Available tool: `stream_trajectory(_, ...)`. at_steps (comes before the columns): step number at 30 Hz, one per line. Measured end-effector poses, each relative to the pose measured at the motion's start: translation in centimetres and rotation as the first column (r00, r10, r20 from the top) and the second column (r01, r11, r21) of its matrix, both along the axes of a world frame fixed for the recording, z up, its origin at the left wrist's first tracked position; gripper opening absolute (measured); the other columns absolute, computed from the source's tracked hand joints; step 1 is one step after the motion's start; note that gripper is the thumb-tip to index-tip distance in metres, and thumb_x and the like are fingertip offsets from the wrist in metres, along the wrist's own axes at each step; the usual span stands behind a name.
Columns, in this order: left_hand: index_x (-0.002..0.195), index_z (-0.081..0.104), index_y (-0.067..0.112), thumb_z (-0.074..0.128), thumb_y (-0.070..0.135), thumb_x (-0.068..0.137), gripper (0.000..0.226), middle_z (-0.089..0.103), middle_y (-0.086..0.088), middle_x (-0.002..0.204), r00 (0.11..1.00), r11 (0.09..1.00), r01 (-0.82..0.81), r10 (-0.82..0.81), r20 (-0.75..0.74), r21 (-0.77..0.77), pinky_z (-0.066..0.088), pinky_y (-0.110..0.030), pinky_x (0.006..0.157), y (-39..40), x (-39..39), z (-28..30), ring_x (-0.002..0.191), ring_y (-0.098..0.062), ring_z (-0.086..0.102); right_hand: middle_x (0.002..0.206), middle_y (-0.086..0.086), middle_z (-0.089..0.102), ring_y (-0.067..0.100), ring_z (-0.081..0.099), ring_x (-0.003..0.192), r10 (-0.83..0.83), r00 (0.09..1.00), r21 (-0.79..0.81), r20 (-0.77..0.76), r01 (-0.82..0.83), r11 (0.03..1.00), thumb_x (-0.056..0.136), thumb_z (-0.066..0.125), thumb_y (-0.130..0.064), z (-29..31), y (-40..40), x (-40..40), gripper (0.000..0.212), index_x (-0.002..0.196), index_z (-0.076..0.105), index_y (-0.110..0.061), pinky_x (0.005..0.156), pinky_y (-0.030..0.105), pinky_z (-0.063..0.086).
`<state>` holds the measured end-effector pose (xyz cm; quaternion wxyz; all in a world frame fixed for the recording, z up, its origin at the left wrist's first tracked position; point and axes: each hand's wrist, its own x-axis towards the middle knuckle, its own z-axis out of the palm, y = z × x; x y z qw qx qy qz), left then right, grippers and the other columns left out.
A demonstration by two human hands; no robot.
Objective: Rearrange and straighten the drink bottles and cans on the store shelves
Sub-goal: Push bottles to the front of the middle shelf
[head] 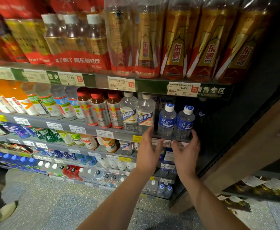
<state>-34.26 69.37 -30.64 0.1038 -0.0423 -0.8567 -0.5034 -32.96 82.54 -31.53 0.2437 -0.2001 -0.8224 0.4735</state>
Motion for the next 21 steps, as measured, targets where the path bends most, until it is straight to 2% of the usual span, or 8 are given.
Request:
stream_trajectory(3, 0.147, 0.04, 0.023, 0.06, 0.037, 0.099, 0.054, 0.051, 0.006, 0.144, 0.999, 0.999, 0.001, -0.002, 0.034, 0.038, 0.05, -0.031, 0.101, -2.3, 1.0, 0.0, 0.129, -0.005, 0.049, 0.143, 0.011, 0.041, 0.028, 0.041, 0.133, -0.002, 0.992, 0.04, -0.124, 0.007, 0.999, 0.083, 0.076, -0.013, -0.2, -2.6, 1.3, 0.066, 0.139, 0.04, -0.013, 0.107, 0.046, 0.043)
stream_trajectory(6, 0.144, 0.041, 0.026, 0.059, 0.043, 0.098, 0.052, 0.051, 0.007, 0.141, 0.999, 0.999, 0.0, -0.002, 0.051, 0.04, 0.052, -0.034, 0.095, -5.4, 2.0, -0.3, 0.12, -0.004, 0.053, 0.137, 0.014, 0.044, 0.028, 0.043, 0.129, 0.05, 0.987, 0.078, -0.15, -0.038, 0.996, 0.085, 0.072, -0.004, -0.1, -6.0, 2.2, 0.052, 0.131, 0.047, -0.006, 0.105, 0.019, 0.033)
stream_trajectory(8, 0.14, 0.042, 0.028, 0.059, 0.042, 0.098, 0.048, 0.052, 0.008, 0.137, 0.998, 0.998, -0.007, 0.004, 0.057, 0.055, 0.054, -0.034, 0.092, -8.0, 2.5, -0.5, 0.112, -0.001, 0.056, 0.134, 0.014, 0.046, 0.028, 0.043, 0.128, 0.077, 0.985, 0.092, -0.155, -0.064, 0.994, 0.087, 0.069, -0.004, 0.0, -8.7, 2.6, 0.045, 0.128, 0.05, -0.003, 0.102, 0.011, 0.027)
stream_trajectory(11, 0.136, 0.04, 0.033, 0.061, 0.037, 0.098, 0.043, 0.048, 0.015, 0.135, 0.996, 0.997, 0.012, -0.019, 0.086, 0.078, 0.05, -0.02, 0.096, -12.7, 3.8, -1.0, 0.115, 0.007, 0.052, 0.13, 0.01, 0.05, 0.023, 0.044, 0.124, 0.104, 0.985, 0.088, -0.14, -0.092, 0.992, 0.088, 0.069, -0.009, -0.3, -13.8, 3.5, 0.039, 0.124, 0.052, -0.006, 0.102, 0.018, 0.033)
stream_trajectory(13, 0.141, 0.039, 0.027, 0.061, 0.041, 0.097, 0.051, 0.047, 0.013, 0.139, 0.994, 0.998, 0.023, -0.03, 0.109, 0.066, 0.049, -0.026, 0.099, -15.6, 4.4, -1.9, 0.123, -0.003, 0.052, 0.127, 0.006, 0.051, 0.02, 0.047, 0.121, 0.096, 0.988, 0.053, -0.121, -0.09, 0.995, 0.087, 0.07, -0.012, -0.8, -16.9, 4.2, 0.039, 0.122, 0.052, -0.01, 0.102, 0.031, 0.041)
stream_trajectory(15, 0.145, 0.039, 0.02, 0.061, 0.043, 0.097, 0.058, 0.049, 0.006, 0.144, 0.99, 0.999, 0.03, -0.035, 0.133, 0.039, 0.048, -0.031, 0.101, -18.2, 4.8, -2.9, 0.127, -0.011, 0.052, 0.125, 0.002, 0.053, 0.018, 0.049, 0.12, 0.085, 0.992, 0.01, -0.097, -0.085, 0.996, 0.086, 0.071, -0.015, -1.8, -19.6, 4.8, 0.04, 0.122, 0.054, -0.013, 0.103, 0.032, 0.042)
stream_trajectory(19, 0.144, 0.041, 0.014, 0.062, 0.037, 0.097, 0.056, 0.052, 0.001, 0.141, 0.98, 0.998, 0.049, -0.056, 0.191, 0.043, 0.044, -0.026, 0.1, -21.8, 5.9, -4.6, 0.127, -0.015, 0.052, 0.126, 0.006, 0.054, 0.021, 0.051, 0.119, 0.024, 1.0, -0.074, 0.013, -0.023, 0.997, 0.087, 0.071, -0.021, -4.8, -23.1, 5.9, 0.043, 0.126, 0.054, -0.012, 0.101, 0.039, 0.045)
stream_trajectory(21, 0.143, 0.042, 0.014, 0.063, 0.034, 0.097, 0.054, 0.053, 0.001, 0.139, 0.971, 0.996, 0.065, -0.076, 0.226, 0.055, 0.041, -0.022, 0.098, -22.9, 6.4, -6.0, 0.125, -0.014, 0.052, 0.127, 0.008, 0.055, 0.023, 0.053, 0.118, -0.005, 0.998, -0.09, 0.065, 0.011, 0.996, 0.088, 0.071, -0.019, -6.6, -24.2, 6.8, 0.044, 0.128, 0.054, -0.011, 0.1, 0.033, 0.043)
